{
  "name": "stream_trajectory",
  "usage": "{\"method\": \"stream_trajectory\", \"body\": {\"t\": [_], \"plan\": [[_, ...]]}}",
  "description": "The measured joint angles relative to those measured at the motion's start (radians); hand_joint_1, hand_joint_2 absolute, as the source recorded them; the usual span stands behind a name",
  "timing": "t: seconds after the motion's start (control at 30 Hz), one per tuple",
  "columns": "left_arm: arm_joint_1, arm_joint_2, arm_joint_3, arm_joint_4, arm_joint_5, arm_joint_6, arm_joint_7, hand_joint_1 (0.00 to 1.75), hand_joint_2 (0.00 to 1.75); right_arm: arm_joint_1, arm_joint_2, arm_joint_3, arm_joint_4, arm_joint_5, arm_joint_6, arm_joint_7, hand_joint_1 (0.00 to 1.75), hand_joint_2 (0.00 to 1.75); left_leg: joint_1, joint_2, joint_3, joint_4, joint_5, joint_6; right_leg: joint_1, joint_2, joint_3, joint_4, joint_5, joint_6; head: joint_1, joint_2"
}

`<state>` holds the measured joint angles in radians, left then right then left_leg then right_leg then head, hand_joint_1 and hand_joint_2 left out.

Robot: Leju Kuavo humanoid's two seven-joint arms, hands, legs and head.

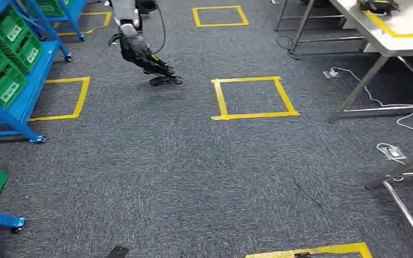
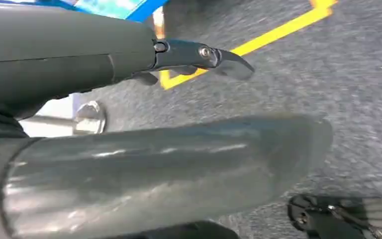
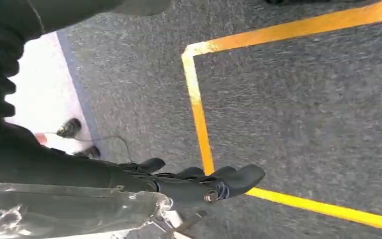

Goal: Take the parts from the cabinet and place them on the table.

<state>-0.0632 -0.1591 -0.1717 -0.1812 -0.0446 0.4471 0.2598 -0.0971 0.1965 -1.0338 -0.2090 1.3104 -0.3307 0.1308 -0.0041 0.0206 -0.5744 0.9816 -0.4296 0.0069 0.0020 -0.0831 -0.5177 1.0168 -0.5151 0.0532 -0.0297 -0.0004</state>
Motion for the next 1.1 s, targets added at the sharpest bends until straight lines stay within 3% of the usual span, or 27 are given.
{"method": "stream_trajectory", "body": {"t": [0.03, 0.07, 0.13, 0.17, 0.2, 0.27, 0.3, 0.33, 0.43, 0.47, 0.5, 0.53, 0.6, 0.63, 0.67, 0.7, 0.77, 0.8, 0.83, 0.87, 0.9, 0.97, 1.0, 1.03, 1.07, 1.1], "plan": [[-0.001, 0.000, 0.001, 0.000, 0.000, 0.001, 0.000, 0.00, 0.00, 0.000, 0.000, 0.000, 0.000, 0.000, -0.001, 0.000, 0.00, 1.75, 0.001, -0.008, -0.001, 0.000, 0.001, 0.007, -0.003, 0.045, -0.024, 0.056, -0.036, 0.001, 0.004, 0.000], [-0.004, -0.002, 0.002, 0.000, 0.000, 0.001, 0.000, 0.00, 0.00, 0.002, 0.000, 0.000, 0.000, 0.000, -0.001, 0.000, 0.00, 1.75, 0.001, -0.023, -0.002, 0.000, 0.001, 0.010, -0.004, 0.068, -0.065, 0.145, -0.079, 0.003, 0.006, 0.000], [-0.004, -0.002, 0.003, 0.000, 0.000, 0.001, 0.000, 0.00, 0.00, 0.006, 0.000, 0.000, 0.000, 0.000, -0.001, 0.000, 0.00, 1.75, 0.001, -0.051, -0.003, 0.000, 0.001, 0.011, -0.003, 0.081, -0.144, 0.301, -0.132, 0.004, 0.008, 0.000], [-0.003, -0.002, 0.004, 0.000, 0.000, 0.001, 0.000, 0.00, 0.00, 0.008, 0.000, 0.000, 0.000, -0.001, -0.001, 0.000, 0.00, 1.75, 0.001, -0.065, -0.002, 0.001, 0.002, 0.011, -0.004, 0.081, -0.157, 0.314, -0.122, 0.004, 0.008, 0.000], [-0.002, -0.002, 0.005, 0.000, 0.000, 0.003, 0.000, 0.00, 0.00, 0.009, 0.000, 0.000, 0.000, -0.001, -0.001, 0.000, 0.00, 1.75, 0.001, -0.081, -0.001, 0.001, 0.002, 0.010, -0.005, 0.082, -0.145, 0.278, -0.088, 0.003, 0.008, 0.000], [-0.001, -0.002, 0.005, 0.000, -0.001, 0.010, -0.003, 0.00, 0.00, 0.009, 0.000, 0.000, 0.000, -0.002, -0.002, 0.000, 0.00, 1.75, 0.004, -0.112, 0.001, 0.002, 0.003, 0.005, -0.011, 0.098, -0.072, 0.110, 0.009, 0.003, 0.008, 0.000], [-0.002, -0.002, 0.005, 0.000, -0.002, 0.013, -0.004, 0.00, 0.00, 0.009, 0.000, 0.000, 0.000, -0.002, -0.002, 0.000, 0.00, 1.75, 0.004, -0.123, -0.001, 0.005, 0.003, 0.000, -0.019, 0.142, -0.040, 0.038, 0.040, 0.008, 0.008, 0.000], [-0.005, -0.001, 0.005, 0.000, -0.003, 0.023, -0.007, 0.00, 0.00, 0.010, 0.000, 0.000, 0.001, -0.003, -0.002, 0.000, 0.00, 1.75, 0.000, -0.136, -0.009, 0.014, 0.002, -0.008, -0.028, 0.198, -0.027, -0.001, 0.025, 0.008, 0.008, 0.000], [0.000, 0.002, 0.005, 0.000, -0.010, 0.048, -0.008, 0.00, 0.00, 0.006, 0.000, -0.001, 0.001, -0.006, -0.002, 0.002, 0.00, 1.75, 0.012, -0.168, -0.020, 0.003, 0.017, -0.031, -0.016, 0.168, -0.028, 0.007, 0.030, -0.014, 0.007, 0.000], [0.003, 0.003, 0.005, 0.000, -0.010, 0.055, -0.008, 0.00, 0.00, 0.007, 0.000, -0.002, 0.001, -0.007, -0.002, 0.002, 0.00, 1.75, 0.012, -0.176, -0.024, 0.003, 0.018, -0.037, -0.018, 0.153, -0.026, 0.000, 0.036, -0.022, 0.007, 0.000], [0.004, 0.003, 0.005, 0.000, -0.011, 0.060, -0.008, 0.00, 0.00, 0.006, 0.000, -0.002, 0.000, -0.007, -0.003, 0.002, 0.00, 1.75, 0.009, -0.121, -0.027, 0.015, 0.006, -0.038, -0.018, 0.138, -0.024, -0.004, 0.040, -0.029, 0.007, 0.000], [0.001, 0.003, 0.005, 0.000, -0.011, 0.066, -0.008, 0.00, 0.00, 0.007, 0.000, -0.003, 0.000, -0.006, -0.003, 0.002, 0.00, 1.75, 0.005, -0.071, -0.049, 0.058, -0.029, -0.042, -0.015, 0.124, -0.024, -0.007, 0.040, -0.038, -0.002, 0.000], [-0.006, 0.003, 0.005, 0.000, -0.013, 0.073, -0.011, 0.00, 0.00, 0.012, 0.000, -0.003, 0.000, -0.006, -0.003, 0.004, 0.00, 1.75, 0.006, -0.041, -0.124, 0.216, -0.109, -0.047, -0.010, 0.087, -0.024, -0.007, 0.038, -0.043, -0.004, 0.000], [-0.006, 0.003, 0.005, 0.000, -0.013, 0.077, -0.012, 0.00, 0.00, 0.013, 0.000, -0.003, 0.000, -0.006, -0.003, 0.010, 0.00, 1.75, 0.006, -0.037, -0.157, 0.286, -0.134, -0.048, -0.008, 0.069, -0.025, -0.007, 0.037, -0.045, -0.003, 0.000], [-0.005, 0.003, 0.005, 0.000, -0.013, 0.081, -0.015, 0.00, 0.00, 0.013, 0.000, -0.003, 0.000, -0.006, -0.002, 0.014, 0.00, 1.75, 0.006, -0.036, -0.171, 0.318, -0.138, -0.049, -0.007, 0.054, -0.025, -0.007, 0.037, -0.045, -0.004, 0.000], [-0.001, 0.003, 0.005, 0.000, -0.013, 0.082, -0.017, 0.00, 0.00, 0.011, 0.000, -0.003, 0.000, -0.006, -0.002, 0.018, 0.00, 1.75, 0.006, -0.035, -0.158, 0.298, -0.113, -0.048, -0.007, 0.039, -0.024, -0.007, 0.036, -0.045, -0.004, 0.000], [0.001, 0.003, 0.006, 0.000, -0.013, 0.084, -0.019, 0.00, 0.00, 0.008, 0.000, -0.003, 0.000, -0.006, -0.002, 0.021, 0.00, 1.75, 0.005, -0.021, -0.079, 0.157, -0.037, -0.043, -0.007, 0.014, -0.021, -0.007, 0.034, -0.043, -0.004, 0.000], [0.000, 0.003, 0.006, 0.000, -0.010, 0.084, -0.022, 0.00, 0.00, 0.008, 0.000, -0.003, 0.000, -0.006, -0.001, 0.022, 0.00, 1.75, 0.001, 0.019, -0.030, 0.076, -0.008, -0.039, -0.005, 0.004, -0.018, -0.006, 0.032, -0.040, -0.005, 0.000], [-0.004, 0.004, 0.008, 0.000, 0.002, 0.083, -0.027, 0.00, 0.00, 0.009, 0.000, -0.003, 0.000, -0.006, 0.002, 0.025, 0.00, 1.75, -0.004, 0.071, 0.002, 0.025, -0.005, -0.038, 0.002, -0.006, -0.017, -0.004, 0.027, -0.034, -0.006, 0.000], [-0.011, 0.003, 0.014, 0.000, 0.018, 0.082, -0.033, 0.00, 0.00, 0.010, 0.000, -0.003, 0.000, -0.005, 0.002, 0.028, 0.00, 1.75, -0.006, 0.059, 0.004, 0.007, -0.012, -0.028, 0.006, -0.018, -0.020, 0.002, 0.022, -0.028, -0.008, 0.000], [-0.010, 0.003, 0.026, 0.000, 0.039, 0.081, -0.046, 0.00, 0.00, 0.009, 0.000, -0.003, 0.000, -0.003, 0.003, 0.032, 0.00, 1.75, -0.007, 0.050, -0.002, 0.008, -0.010, -0.024, 0.006, -0.030, -0.018, 0.000, 0.023, -0.025, -0.002, 0.000], [-0.003, 0.004, 0.049, 0.000, 0.057, 0.080, -0.067, 0.00, 0.00, 0.004, 0.000, -0.003, 0.000, 0.003, 0.005, 0.037, 0.00, 1.75, -0.009, 0.025, -0.003, 0.005, -0.008, -0.013, 0.005, -0.054, -0.008, -0.004, 0.021, -0.016, -0.004, 0.000], [-0.001, 0.005, 0.057, 0.000, 0.063, 0.081, -0.074, 0.00, 0.00, 0.002, 0.000, -0.003, 0.000, 0.005, 0.005, 0.038, 0.00, 1.75, 0.000, 0.014, 0.002, -0.001, -0.003, -0.006, 0.000, -0.035, -0.012, 0.001, 0.011, -0.008, -0.004, 0.000], [0.000, 0.007, 0.065, 0.000, 0.068, 0.081, -0.080, 0.00, 0.00, 0.001, 0.000, -0.003, 0.000, 0.008, 0.005, 0.038, 0.00, 1.75, 0.002, 0.006, 0.002, -0.001, -0.002, -0.003, -0.001, 0.026, -0.022, 0.031, -0.010, -0.003, 0.003, 0.000], [-0.003, 0.007, 0.074, 0.000, 0.074, 0.081, -0.084, 0.00, 0.00, 0.003, 0.000, -0.003, 0.000, 0.009, 0.006, 0.038, 0.00, 1.75, 0.003, -0.007, 0.001, -0.001, -0.001, 0.003, -0.004, 0.060, -0.054, 0.101, -0.048, -0.002, 0.006, 0.000], [-0.006, 0.006, 0.081, 0.000, 0.077, 0.081, -0.087, 0.00, 0.00, 0.005, 0.000, -0.003, 0.000, 0.009, 0.008, 0.038, 0.00, 1.75, 0.003, -0.022, 0.000, -0.001, 0.000, 0.005, -0.004, 0.075, -0.097, 0.192, -0.088, 0.001, 0.009, 0.000]]}}
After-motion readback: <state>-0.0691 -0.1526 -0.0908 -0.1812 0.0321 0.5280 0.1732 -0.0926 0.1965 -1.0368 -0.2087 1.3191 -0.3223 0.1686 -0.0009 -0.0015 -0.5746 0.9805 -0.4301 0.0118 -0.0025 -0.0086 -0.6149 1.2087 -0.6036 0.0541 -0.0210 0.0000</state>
